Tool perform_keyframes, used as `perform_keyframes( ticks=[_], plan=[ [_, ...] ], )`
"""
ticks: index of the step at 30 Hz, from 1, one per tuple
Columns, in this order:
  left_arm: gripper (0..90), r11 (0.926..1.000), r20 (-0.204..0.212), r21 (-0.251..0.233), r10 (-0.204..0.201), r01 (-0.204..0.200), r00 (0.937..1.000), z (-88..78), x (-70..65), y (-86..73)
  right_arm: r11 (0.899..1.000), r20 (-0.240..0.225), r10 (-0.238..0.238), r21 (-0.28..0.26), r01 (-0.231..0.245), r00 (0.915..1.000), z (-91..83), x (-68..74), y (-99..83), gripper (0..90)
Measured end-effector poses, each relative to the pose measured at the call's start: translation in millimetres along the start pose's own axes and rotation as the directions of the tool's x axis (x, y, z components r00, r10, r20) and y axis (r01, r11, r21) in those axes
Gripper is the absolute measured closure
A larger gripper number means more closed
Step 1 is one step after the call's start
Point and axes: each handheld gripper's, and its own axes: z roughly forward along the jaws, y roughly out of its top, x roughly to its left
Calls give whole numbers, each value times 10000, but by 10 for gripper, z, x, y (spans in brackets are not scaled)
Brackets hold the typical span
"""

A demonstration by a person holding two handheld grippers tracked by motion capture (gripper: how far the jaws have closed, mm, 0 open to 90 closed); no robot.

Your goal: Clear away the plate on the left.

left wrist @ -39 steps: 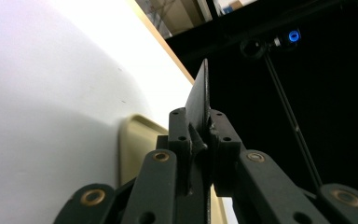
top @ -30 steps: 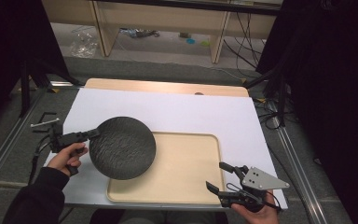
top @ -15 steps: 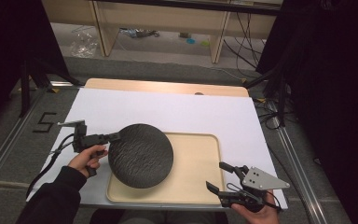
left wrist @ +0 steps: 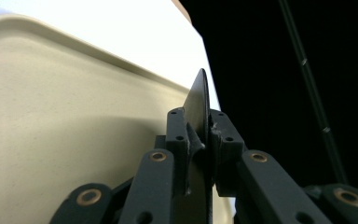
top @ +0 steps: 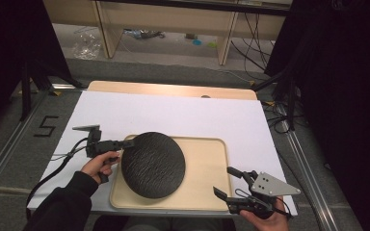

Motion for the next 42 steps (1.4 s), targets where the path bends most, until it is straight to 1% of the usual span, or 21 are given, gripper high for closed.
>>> perform_keyframes(
  ticks=[2,4,7,10,12,14,16,18,23,26,27,28,30,31,32,33,35,36,39,41,42],
  plan=[
    [799,9997,49,164,-202,201,9998,58,15,-27,9999,11,3,132,-3,10000,-9,-1,4,263],
    [801,9986,24,275,-443,442,9990,108,34,-44,10000,9,-19,5,19,10000,-1,0,1,263],
    [801,9990,21,289,-349,348,9994,132,35,-51,9998,31,14,200,-15,10000,-23,6,10,265],
    [801,9997,-43,142,-203,204,9998,131,28,-69,9999,22,11,137,-12,10000,-19,-2,6,265],
    [800,9993,84,325,-165,163,9998,158,34,-87,10000,-29,-1,70,1,10000,-10,-4,1,265],
    [803,9993,126,376,29,-34,9999,189,16,-114,10000,-16,-37,68,37,10000,-6,0,3,265],
    [806,9971,53,660,367,-370,9993,214,-39,-142,9997,29,93,245,-94,10000,-19,16,7,265],
    [808,9965,60,717,418,-421,9991,221,-36,-171,9998,58,1,175,-2,10000,-18,10,6,265],
    [833,9910,-543,940,1003,-949,9935,211,-18,-167,9998,40,12,177,-12,10000,-22,12,6,267],
    [842,9823,-701,1255,1488,-1393,9864,198,7,-155,9998,36,-6,197,5,10000,-19,13,4,267],
    [842,9802,-933,1327,1600,-1470,9827,191,4,-160,9998,10,9,214,-9,10000,-19,15,3,268],
    [845,9777,-930,1394,1711,-1573,9809,183,8,-161,9998,9,6,217,-6,10000,-19,15,3,268],
    [851,9706,-1049,1533,2027,-1856,9736,175,0,-168,9998,0,15,222,-15,10000,-19,14,2,268],
    [851,9647,-1137,1697,2219,-2011,9684,170,3,-166,9995,-43,120,297,-118,9999,-20,20,1,268],
    [848,9532,-1069,1775,2660,-2448,9580,173,33,-161,9994,-38,99,341,-98,9999,-21,19,1,268],
    [840,9464,-1149,2011,2791,-2528,9534,163,42,-157,9994,-26,90,349,-89,10000,-22,21,0,268],
    [828,9404,-1173,2087,2968,-2687,9477,155,46,-169,9997,-29,8,236,-7,10000,-19,21,2,269],
    [823,9329,-1178,2206,3152,-2847,9417,149,44,-168,10000,-120,25,92,-24,9999,-11,23,0,271],
    [813,9229,-1265,2442,3347,-2977,9338,134,43,-178,9999,-127,-6,125,8,9999,-15,23,2,271],
    [801,9151,-1401,2639,3490,-3048,9266,125,32,-190,9996,-91,-18,287,21,10000,-23,21,2,271],
    [792,9096,-1509,2769,3594,-3097,9209,119,27,-200,9996,-95,-22,288,25,10000,-23,21,2,271]
  ],
)
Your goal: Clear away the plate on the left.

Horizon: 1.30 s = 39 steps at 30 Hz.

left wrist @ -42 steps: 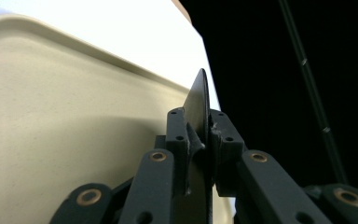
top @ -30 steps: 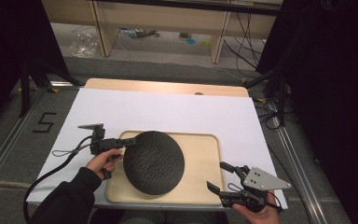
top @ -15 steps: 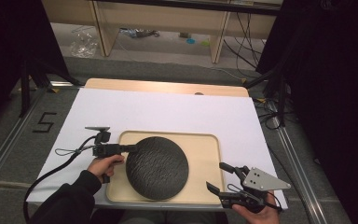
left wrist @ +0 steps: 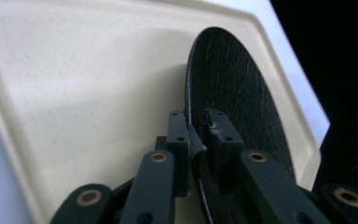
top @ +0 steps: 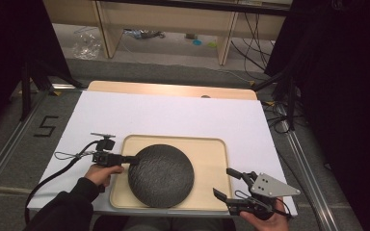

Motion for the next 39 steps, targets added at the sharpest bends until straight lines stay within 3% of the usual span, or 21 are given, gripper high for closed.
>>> perform_keyframes(
  ticks=[3,7,9,11,14,17,22,23,24,26,30,32,34,35,37,39],
  plan=[
    [771,9986,-602,335,419,-400,9973,-16,-34,-52,9999,-66,-44,-122,43,10000,9,-2,-3,271],
    [749,9936,-904,836,829,-754,9925,-41,-80,-113,10000,-12,17,31,-17,10000,7,5,-3,271],
    [740,9939,-1263,778,877,-783,9881,-30,-123,-153,9998,-24,1,-175,-2,10000,26,7,-9,271],
    [722,9897,-1533,1046,1136,-982,9816,-10,-138,-194,9999,-34,-6,-172,5,10000,27,10,-8,271],
    [718,9918,-1558,839,1088,-966,9818,-10,-162,-213,10000,53,-79,-31,80,10000,14,11,-2,272],
    [716,9915,-1654,933,1048,-902,9806,0,-172,-236,9999,-25,-28,-162,27,10000,27,11,-8,272],
    [710,9956,-1270,783,604,-507,9901,48,-194,-253,9999,-36,-22,-162,21,10000,29,12,-7,272],
    [710,9941,-1179,898,716,-612,9904,52,-187,-251,9999,-37,-11,-157,10,10000,29,13,-6,272],
    [709,9962,-1052,782,472,-391,9933,70,-205,-261,9998,-19,-55,-165,55,10000,31,12,-6,272],
    [702,9934,-810,889,800,-728,9935,80,-198,-270,10000,32,-78,-11,78,10000,17,14,-1,272],
    [673,9953,-236,657,730,-713,9971,143,-194,-293,10000,34,-97,22,97,9999,15,13,0,272],
    [667,9885,-3,1081,1066,-1059,9943,140,-162,-285,10000,37,-92,-27,92,10000,17,13,0,272],
    [658,9905,44,1001,946,-946,9955,155,-181,-298,10000,41,-90,-38,90,10000,16,11,-1,272],
    [656,9836,109,1247,1298,-1301,9915,140,-157,-293,10000,46,-76,-24,76,10000,15,11,-2,272],
    [652,9838,27,1329,1213,-1206,9926,126,-169,-282,10000,50,-82,-23,82,10000,16,11,-1,272],
    [637,9882,91,994,1158,-1162,9932,120,-173,-280,10000,59,-99,6,99,9999,10,10,1,272]
  ],
)
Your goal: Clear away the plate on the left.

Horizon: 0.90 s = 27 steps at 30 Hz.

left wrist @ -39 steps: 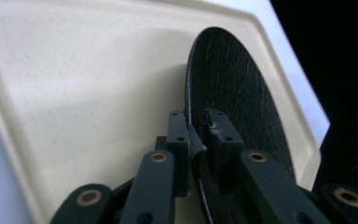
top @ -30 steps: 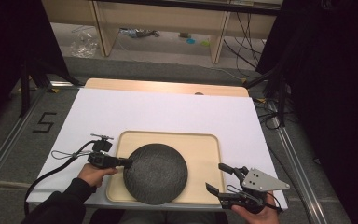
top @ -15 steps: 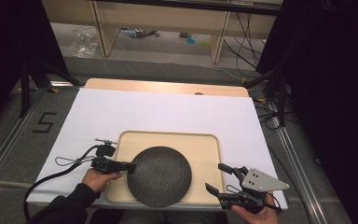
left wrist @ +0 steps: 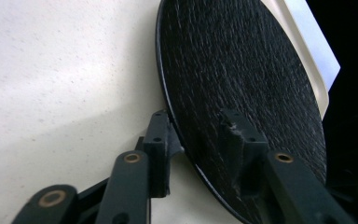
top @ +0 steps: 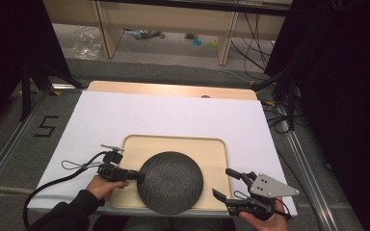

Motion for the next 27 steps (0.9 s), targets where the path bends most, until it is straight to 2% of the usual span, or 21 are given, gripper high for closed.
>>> perform_keyframes(
  ticks=[1,2,3,4,6,7,9,10,13,18,19,20,25,27],
  plan=[
    [631,9998,-42,173,121,-121,9999,-29,1,11,10000,1,1,-5,-1,10000,-1,-1,-1,272],
    [618,9998,-99,113,174,-172,9998,-43,3,17,10000,-1,30,16,-30,10000,-4,0,-1,272],
    [605,9999,-159,-153,47,-49,9999,-52,-17,19,10000,8,34,-14,-34,10000,-1,-1,-2,272],
    [605,9995,93,-280,158,-156,9998,-71,-13,26,9998,-79,72,-172,-74,9999,13,-1,-8,272],
    [591,9981,140,-620,18,-9,9999,-90,-41,27,9998,44,4,190,-5,10000,-18,-3,2,272],
    [577,9979,3,-637,101,-100,9999,-103,-43,22,10000,15,26,26,-26,10000,-5,-1,-3,272],
    [544,9988,-187,-432,227,-235,9996,-142,-35,30,10000,21,20,31,-20,10000,-4,-1,-2,272],
    [535,9980,-359,-627,101,-123,9993,-150,-50,30,10000,21,17,27,-17,10000,-4,-1,-3,272],
    [507,9949,-715,-886,412,-475,9966,-225,-59,39,10000,70,40,-57,-40,10000,2,3,-4,272],
    [463,9862,-1404,-1310,826,-1012,9866,-346,-76,43,9997,136,46,237,-49,9999,-20,-4,0,271],
    [462,9840,-1484,-1359,950,-1155,9843,-370,-77,44,9997,117,89,224,-92,9999,-21,-2,1,270],
    [459,9822,-1621,-1443,967,-1205,9820,-388,-84,44,9998,46,107,-194,-106,9999,12,-4,-9,270],
    [418,9737,-2279,-1608,1223,-1613,9660,-489,-102,29,9999,45,151,-64,-151,9999,5,-2,-7,268],
    [410,9713,-2402,-1721,1200,-1639,9633,-532,-113,24,9999,48,165,-36,-165,9999,0,-4,-6,268]
  ],
)
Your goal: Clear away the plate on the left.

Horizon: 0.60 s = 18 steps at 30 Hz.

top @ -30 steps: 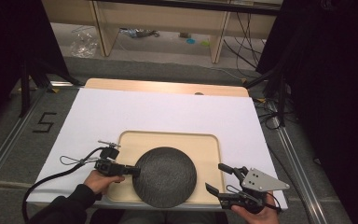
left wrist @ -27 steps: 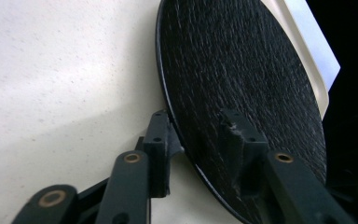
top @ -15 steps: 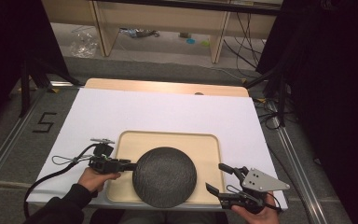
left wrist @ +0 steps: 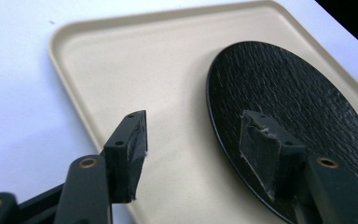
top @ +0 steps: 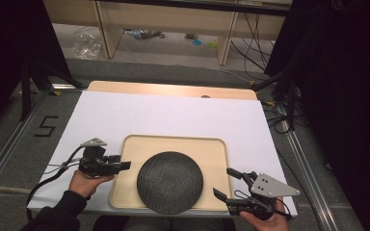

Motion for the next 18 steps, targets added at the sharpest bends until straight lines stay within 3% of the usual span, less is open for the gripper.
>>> perform_keyframes(
  ticks=[2,8,18],
  plan=[
    [393,9997,-78,-63,248,-248,9997,-38,8,3,10000,-5,-9,20,9,10000,-1,0,0,268],
    [338,9987,-217,-378,335,-343,9992,-119,5,-2,10000,15,-26,7,26,10000,4,6,0,268],
    [230,9919,406,-1257,222,-169,9989,-284,-20,-11,10000,90,-65,-21,66,9999,-1,6,2,268]
  ],
)
